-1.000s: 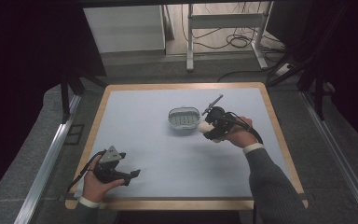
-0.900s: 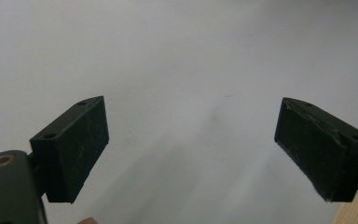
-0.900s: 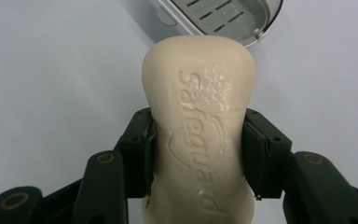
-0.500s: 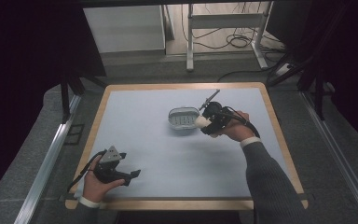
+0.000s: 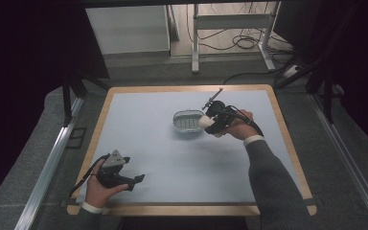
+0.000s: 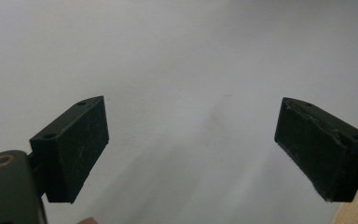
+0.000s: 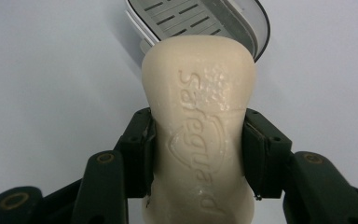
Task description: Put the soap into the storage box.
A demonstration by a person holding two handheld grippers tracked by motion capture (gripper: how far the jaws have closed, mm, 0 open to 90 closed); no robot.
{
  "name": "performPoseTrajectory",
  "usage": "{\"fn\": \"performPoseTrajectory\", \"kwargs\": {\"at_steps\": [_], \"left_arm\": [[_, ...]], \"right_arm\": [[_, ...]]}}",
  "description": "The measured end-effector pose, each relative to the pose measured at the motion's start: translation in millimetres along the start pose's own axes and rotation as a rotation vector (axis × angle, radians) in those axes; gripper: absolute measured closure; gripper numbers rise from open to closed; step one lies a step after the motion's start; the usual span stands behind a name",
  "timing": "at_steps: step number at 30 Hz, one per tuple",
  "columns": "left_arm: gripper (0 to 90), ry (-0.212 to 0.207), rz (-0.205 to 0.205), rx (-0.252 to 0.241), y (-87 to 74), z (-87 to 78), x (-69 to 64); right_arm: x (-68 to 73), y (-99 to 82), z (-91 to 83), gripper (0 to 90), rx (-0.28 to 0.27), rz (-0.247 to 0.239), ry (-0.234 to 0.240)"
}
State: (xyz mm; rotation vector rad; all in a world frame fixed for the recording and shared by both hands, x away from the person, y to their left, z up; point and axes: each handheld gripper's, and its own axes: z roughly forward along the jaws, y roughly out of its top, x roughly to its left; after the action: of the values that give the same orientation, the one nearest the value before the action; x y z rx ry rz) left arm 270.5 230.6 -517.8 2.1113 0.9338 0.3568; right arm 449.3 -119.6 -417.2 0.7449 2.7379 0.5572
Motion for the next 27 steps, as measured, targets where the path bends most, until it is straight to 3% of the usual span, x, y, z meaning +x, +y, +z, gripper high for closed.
{"fn": "performPoseTrajectory", "kwargs": {"at_steps": [13, 16, 27], "left_arm": [[10.4, -0.013, 0.002, -0.007, 0.4, -1.1, 0.5], [10.5, -0.015, -0.011, -0.034, 0.5, -1.7, 0.0], [10.5, -0.028, -0.005, -0.014, 0.3, 4.2, -1.6]], "right_arm": [[-3.5, 13.9, 4.4, 49.6, 0.014, -0.037, -0.005], [-3.4, 16.9, 6.0, 49.6, 0.011, -0.038, -0.003], [-5.4, 28.8, 12.0, 49.5, 0.017, -0.063, 0.007]]}}
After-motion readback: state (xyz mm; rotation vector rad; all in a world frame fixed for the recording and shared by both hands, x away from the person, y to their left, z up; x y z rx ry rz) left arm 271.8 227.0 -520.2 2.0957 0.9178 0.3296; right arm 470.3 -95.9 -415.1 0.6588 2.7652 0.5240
